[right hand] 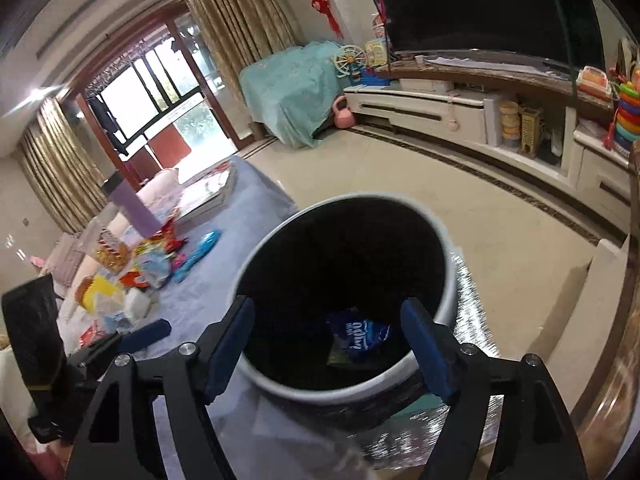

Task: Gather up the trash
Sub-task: 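Grasp the red carton with left gripper while right gripper grasps crumpled wrapper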

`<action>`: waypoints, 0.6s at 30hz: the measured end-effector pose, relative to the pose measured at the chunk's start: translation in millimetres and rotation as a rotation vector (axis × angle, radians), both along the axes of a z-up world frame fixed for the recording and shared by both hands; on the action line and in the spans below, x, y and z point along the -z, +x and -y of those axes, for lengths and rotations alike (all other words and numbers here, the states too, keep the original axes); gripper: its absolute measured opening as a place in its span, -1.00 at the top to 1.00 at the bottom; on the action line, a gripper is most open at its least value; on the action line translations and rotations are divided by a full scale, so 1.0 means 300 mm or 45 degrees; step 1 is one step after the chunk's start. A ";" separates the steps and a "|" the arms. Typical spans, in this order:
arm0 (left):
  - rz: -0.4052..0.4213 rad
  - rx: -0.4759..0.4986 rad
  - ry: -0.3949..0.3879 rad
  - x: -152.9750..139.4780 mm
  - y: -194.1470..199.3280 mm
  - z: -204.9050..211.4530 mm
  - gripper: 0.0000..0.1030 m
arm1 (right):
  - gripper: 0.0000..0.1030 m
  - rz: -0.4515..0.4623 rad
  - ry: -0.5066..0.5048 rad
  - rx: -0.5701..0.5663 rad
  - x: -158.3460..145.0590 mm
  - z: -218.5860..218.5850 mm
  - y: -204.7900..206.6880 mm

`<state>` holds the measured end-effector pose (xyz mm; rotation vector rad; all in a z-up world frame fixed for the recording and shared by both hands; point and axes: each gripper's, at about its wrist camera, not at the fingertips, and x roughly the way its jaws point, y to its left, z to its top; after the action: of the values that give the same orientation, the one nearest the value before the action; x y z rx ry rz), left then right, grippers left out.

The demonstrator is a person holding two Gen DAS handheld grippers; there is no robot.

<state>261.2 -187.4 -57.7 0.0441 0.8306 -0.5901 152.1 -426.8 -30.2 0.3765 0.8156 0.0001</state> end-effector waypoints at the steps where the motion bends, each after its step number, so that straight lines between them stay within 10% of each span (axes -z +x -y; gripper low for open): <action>1: -0.002 -0.033 0.001 0.010 -0.025 -0.042 -0.40 | -0.59 0.003 0.008 -0.012 0.007 -0.028 -0.007; 18: -0.013 -0.362 -0.001 -0.005 -0.317 -0.507 -0.40 | -0.79 0.016 0.079 -0.242 0.080 -0.394 -0.043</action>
<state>166.1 -35.3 -56.1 -0.0767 0.8293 -0.3226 139.2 -308.6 -54.1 0.3557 0.8381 0.2052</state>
